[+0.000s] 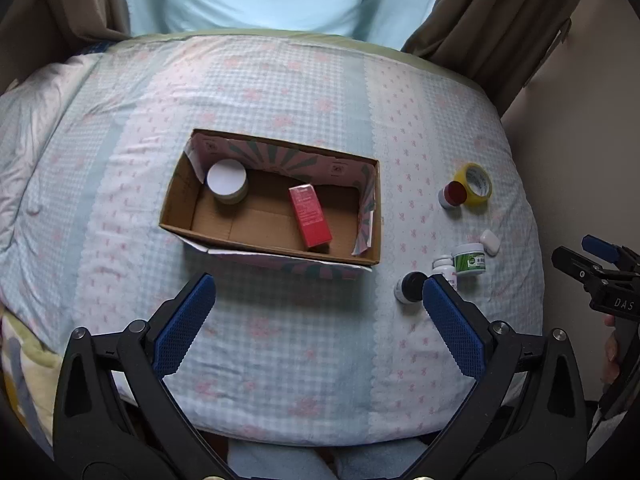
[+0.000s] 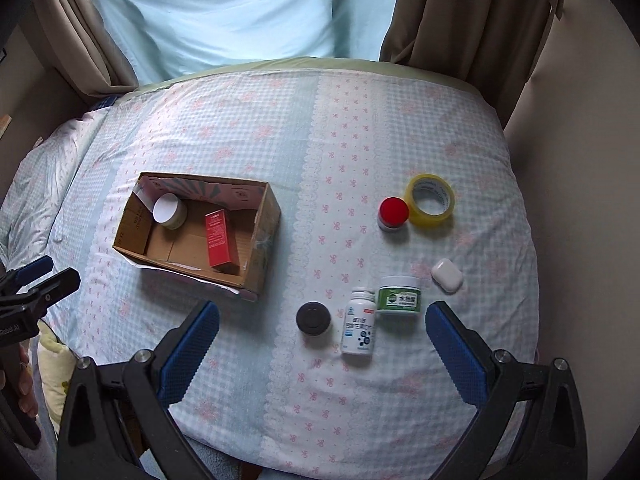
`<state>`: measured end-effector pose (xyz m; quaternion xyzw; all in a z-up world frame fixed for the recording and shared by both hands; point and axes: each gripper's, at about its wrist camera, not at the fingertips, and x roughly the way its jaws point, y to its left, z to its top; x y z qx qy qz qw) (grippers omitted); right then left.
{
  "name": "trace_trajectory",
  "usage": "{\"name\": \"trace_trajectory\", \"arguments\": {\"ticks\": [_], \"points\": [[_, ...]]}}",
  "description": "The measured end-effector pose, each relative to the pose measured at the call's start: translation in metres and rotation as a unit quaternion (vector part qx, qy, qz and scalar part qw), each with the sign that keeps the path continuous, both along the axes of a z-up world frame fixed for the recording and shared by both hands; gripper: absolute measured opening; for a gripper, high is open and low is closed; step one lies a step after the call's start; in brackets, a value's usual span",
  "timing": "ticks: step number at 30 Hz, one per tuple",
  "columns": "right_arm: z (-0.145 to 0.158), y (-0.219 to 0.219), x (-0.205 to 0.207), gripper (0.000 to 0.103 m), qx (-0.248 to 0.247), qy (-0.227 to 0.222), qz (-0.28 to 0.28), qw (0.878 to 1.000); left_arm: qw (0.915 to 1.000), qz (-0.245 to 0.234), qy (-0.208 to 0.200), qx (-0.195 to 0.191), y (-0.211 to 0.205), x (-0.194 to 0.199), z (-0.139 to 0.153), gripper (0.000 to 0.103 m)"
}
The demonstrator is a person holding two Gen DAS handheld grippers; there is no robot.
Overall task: Organize rigid objects
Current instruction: 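Lift both tools out of the box and move toward the remaining jars, then grasp the black-lidded jar with the left tool while the right tool grasps the green jar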
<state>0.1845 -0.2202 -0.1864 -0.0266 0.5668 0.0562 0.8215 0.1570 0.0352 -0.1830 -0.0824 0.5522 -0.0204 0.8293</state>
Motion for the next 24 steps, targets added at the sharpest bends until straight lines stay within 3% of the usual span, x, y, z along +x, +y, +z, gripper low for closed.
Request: {"name": "trace_trajectory", "arguments": {"ticks": [6, 12, 24], "points": [[-0.010, -0.055, 0.001, 0.103, 0.005, 0.007, -0.012, 1.000, 0.9998, -0.009, 0.013, 0.010, -0.045, -0.015, -0.019, 0.103], [-0.041, -0.094, 0.001, 0.103, 0.027, 0.017, -0.045, 0.999, 0.9992, -0.028, 0.020, 0.020, -0.075, -0.014, -0.054, 0.103], [-0.127, -0.139, 0.002, 0.103, 0.059, 0.050, -0.098, 0.992, 0.9950, -0.088, 0.034, 0.031, -0.133, -0.025, -0.162, 0.103]]}}
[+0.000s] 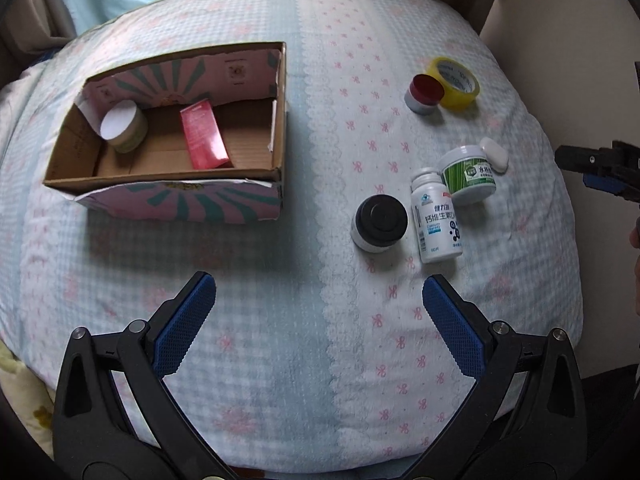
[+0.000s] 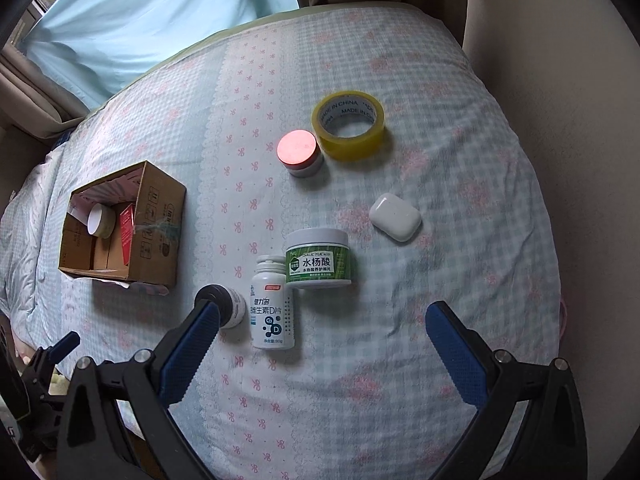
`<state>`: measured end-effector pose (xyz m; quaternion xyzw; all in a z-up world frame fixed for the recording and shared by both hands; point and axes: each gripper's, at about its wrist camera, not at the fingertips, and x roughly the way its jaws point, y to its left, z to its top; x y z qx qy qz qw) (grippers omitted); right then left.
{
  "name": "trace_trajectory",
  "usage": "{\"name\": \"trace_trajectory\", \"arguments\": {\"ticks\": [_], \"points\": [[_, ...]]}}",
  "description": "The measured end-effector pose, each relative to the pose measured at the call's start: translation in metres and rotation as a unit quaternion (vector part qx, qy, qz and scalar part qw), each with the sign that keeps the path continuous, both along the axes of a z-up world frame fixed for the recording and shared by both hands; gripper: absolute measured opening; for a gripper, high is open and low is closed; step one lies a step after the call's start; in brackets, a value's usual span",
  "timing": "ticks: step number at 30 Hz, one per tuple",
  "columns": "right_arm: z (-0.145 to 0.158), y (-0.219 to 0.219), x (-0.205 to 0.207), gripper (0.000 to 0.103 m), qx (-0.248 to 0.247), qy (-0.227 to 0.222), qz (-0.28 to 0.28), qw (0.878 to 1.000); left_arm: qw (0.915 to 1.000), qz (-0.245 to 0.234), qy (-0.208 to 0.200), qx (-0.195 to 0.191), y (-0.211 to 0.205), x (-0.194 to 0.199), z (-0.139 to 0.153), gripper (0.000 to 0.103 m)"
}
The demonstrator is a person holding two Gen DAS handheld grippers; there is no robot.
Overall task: Organize rigid objects
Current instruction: 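Grasp the black-lidded jar with the left tool while the right tool grasps the green jar, then carry both jars over the cardboard box and lower them inside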
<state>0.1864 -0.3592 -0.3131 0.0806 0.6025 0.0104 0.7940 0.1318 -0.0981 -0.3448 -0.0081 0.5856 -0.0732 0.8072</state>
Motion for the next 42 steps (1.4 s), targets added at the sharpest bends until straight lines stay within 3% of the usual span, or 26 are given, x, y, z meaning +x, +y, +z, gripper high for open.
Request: {"name": "trace_trajectory", "arguments": {"ticks": [8, 21, 26, 30, 34, 42], "points": [[-0.050, -0.009, -0.002, 0.103, 0.020, 0.009, -0.017, 1.000, 0.9981, -0.061, 0.008, -0.007, -0.034, -0.009, -0.076, 0.103], [-0.120, -0.003, 0.035, 0.103, 0.068, 0.017, -0.027, 0.997, 0.9932, -0.109, -0.038, 0.011, -0.070, 0.046, -0.115, 0.098], [-0.136, -0.001, 0.048, 0.097, 0.085, 0.020, -0.025, 0.996, 0.9926, -0.118, -0.026, 0.001, -0.074, 0.052, -0.127, 0.077], [-0.142, 0.002, 0.054, 0.080, 0.099, 0.027, -0.021, 0.994, 0.9924, -0.122, -0.019, 0.002, -0.078, 0.057, -0.132, 0.071], [-0.149, 0.004, 0.056, 0.069, 0.092, 0.042, -0.023, 0.995, 0.9931, -0.116, -0.014, 0.007, -0.080, 0.063, -0.133, 0.054], [-0.149, 0.007, 0.057, 0.069, 0.089, 0.043, -0.030, 0.995, 0.9935, -0.113, -0.013, -0.002, -0.078, 0.068, -0.134, 0.053]]}}
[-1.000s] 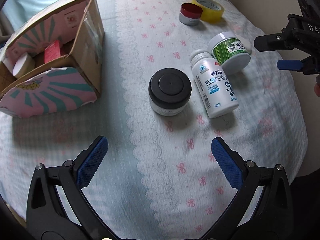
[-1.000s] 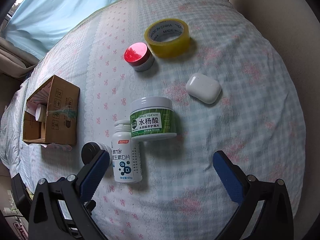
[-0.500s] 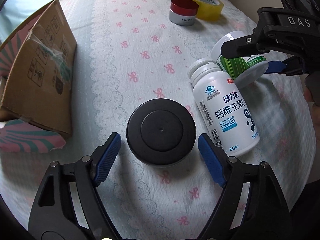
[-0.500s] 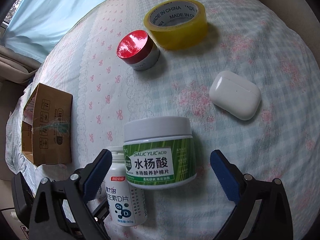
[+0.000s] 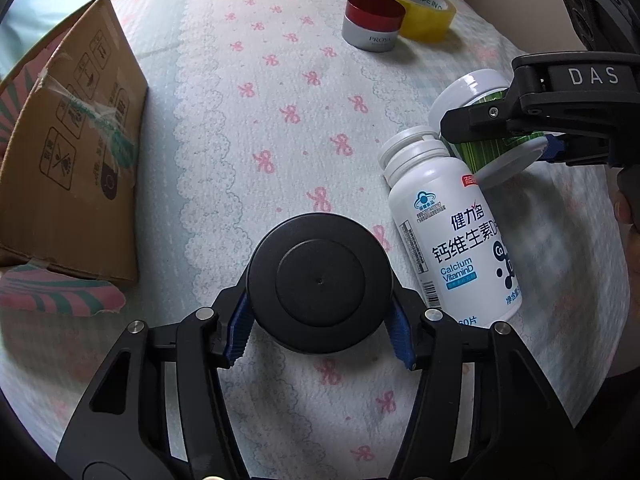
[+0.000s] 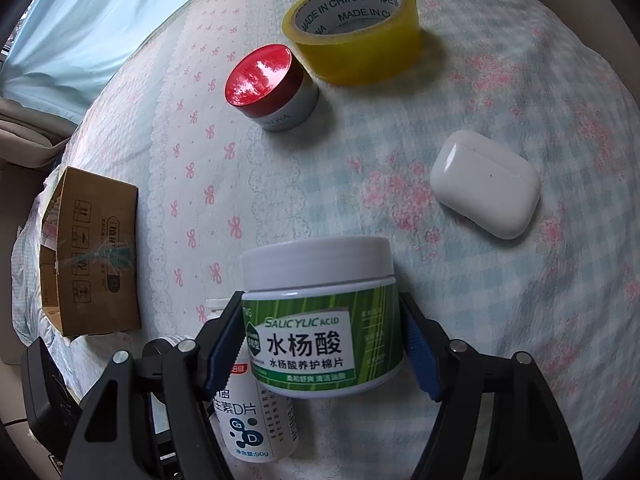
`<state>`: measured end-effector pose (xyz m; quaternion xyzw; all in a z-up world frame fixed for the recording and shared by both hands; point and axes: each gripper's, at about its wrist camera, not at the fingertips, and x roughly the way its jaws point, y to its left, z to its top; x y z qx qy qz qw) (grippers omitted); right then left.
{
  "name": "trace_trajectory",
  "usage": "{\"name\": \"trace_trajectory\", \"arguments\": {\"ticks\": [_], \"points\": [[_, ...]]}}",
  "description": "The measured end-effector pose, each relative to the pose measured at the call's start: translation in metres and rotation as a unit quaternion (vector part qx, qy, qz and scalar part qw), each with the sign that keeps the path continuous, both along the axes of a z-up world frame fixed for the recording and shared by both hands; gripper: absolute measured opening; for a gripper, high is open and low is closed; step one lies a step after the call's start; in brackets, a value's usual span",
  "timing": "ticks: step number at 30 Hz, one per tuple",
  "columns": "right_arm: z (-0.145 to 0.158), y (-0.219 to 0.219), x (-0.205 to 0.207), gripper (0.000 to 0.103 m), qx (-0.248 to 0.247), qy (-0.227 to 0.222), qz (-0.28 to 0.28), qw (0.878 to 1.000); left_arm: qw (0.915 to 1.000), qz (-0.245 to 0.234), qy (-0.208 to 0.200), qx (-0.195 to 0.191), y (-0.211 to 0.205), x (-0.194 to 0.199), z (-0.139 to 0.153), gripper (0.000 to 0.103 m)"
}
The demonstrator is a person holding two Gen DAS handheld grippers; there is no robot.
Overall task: Organize rigid objects
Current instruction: 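Carry both jars over the cardboard box and lower them inside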
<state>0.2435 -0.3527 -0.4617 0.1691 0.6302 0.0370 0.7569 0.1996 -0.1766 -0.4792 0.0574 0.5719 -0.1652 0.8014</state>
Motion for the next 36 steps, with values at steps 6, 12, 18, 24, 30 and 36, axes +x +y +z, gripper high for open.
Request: {"name": "trace_trajectory", "arguments": {"ticks": [6, 12, 18, 24, 30, 36], "points": [[0.002, -0.003, -0.003, 0.068, 0.003, -0.003, -0.006, 1.000, 1.0000, 0.008, 0.003, -0.005, 0.002, -0.002, 0.005, 0.053], [0.021, -0.005, -0.011, 0.068, 0.010, -0.010, -0.018, 1.000, 0.9998, 0.013, -0.006, -0.016, 0.009, -0.006, 0.029, 0.053], [0.069, -0.003, -0.020, 0.068, 0.017, -0.028, -0.030, 0.999, 0.9990, 0.028, -0.014, -0.033, 0.021, -0.016, 0.086, 0.053], [0.150, 0.012, -0.036, 0.068, 0.018, -0.063, -0.025, 0.998, 0.9965, 0.052, -0.040, -0.051, 0.049, -0.028, 0.174, 0.053], [0.218, 0.041, -0.050, 0.068, 0.015, -0.084, -0.008, 0.996, 0.9931, 0.074, -0.069, -0.060, 0.098, -0.028, 0.254, 0.053], [0.257, 0.086, -0.050, 0.068, 0.014, -0.102, 0.005, 0.995, 0.9905, 0.086, -0.090, -0.058, 0.158, -0.010, 0.304, 0.053]]}}
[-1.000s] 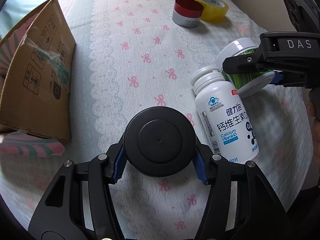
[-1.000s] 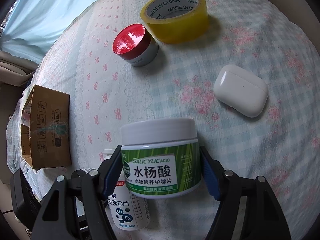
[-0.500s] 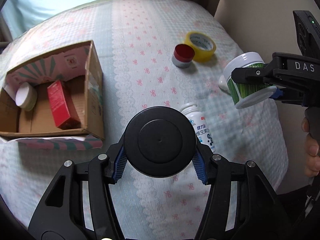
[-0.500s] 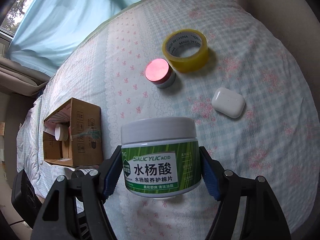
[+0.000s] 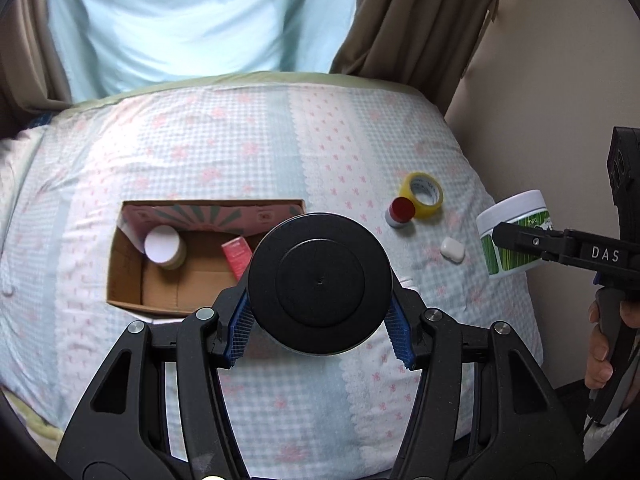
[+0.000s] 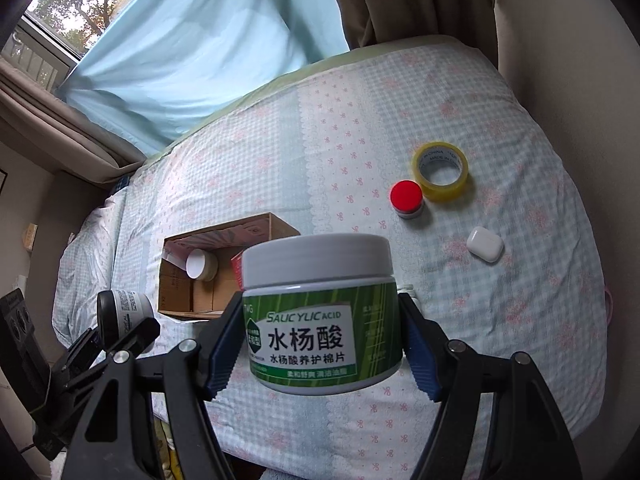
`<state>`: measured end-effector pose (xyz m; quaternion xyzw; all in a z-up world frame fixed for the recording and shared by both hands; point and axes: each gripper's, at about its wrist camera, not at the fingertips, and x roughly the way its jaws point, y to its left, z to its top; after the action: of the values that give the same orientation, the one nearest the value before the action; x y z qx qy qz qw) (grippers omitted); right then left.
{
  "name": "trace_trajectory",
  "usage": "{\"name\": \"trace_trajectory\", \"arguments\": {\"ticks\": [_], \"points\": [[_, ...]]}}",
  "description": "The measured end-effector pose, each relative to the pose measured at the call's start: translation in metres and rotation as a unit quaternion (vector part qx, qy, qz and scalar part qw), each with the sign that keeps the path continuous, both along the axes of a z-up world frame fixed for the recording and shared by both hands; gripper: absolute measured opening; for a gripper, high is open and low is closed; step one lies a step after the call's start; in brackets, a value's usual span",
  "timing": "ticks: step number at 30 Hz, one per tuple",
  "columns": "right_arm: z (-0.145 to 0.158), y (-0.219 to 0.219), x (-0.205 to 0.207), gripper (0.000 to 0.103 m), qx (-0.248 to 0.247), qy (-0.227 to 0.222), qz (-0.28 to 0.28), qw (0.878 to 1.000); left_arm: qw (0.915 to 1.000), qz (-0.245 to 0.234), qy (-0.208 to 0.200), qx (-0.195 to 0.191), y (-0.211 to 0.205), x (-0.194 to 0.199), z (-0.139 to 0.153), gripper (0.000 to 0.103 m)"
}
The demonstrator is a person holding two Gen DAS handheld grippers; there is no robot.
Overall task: Organize rigid objects
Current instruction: 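Carry both jars over the cardboard box and lower them inside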
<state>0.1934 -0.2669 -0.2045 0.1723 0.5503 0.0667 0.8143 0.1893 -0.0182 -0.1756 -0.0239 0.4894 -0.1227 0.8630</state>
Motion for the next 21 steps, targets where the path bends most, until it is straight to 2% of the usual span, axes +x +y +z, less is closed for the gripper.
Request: {"name": "trace_trajectory", "arguments": {"ticks": [5, 9, 15, 21], "points": [[0.018, 0.052, 0.008, 0.068, -0.009, -0.013, 0.006, 1.000, 0.9999, -0.005, 0.005, 0.009, 0.058, 0.021, 0.015, 0.053], [0.018, 0.096, 0.019, 0.068, -0.006, -0.012, 0.005, 1.000, 0.9996, -0.014, 0.016, 0.018, 0.106, 0.037, 0.010, 0.053], [-0.002, 0.161, 0.040, 0.068, -0.008, 0.001, 0.005, 1.000, 0.9980, -0.025, 0.054, 0.021, 0.164, 0.072, -0.023, 0.053], [-0.039, 0.213, 0.064, 0.068, -0.020, 0.024, 0.024, 0.999, 0.9933, -0.036, 0.103, 0.037, 0.194, 0.103, -0.073, 0.053]]}}
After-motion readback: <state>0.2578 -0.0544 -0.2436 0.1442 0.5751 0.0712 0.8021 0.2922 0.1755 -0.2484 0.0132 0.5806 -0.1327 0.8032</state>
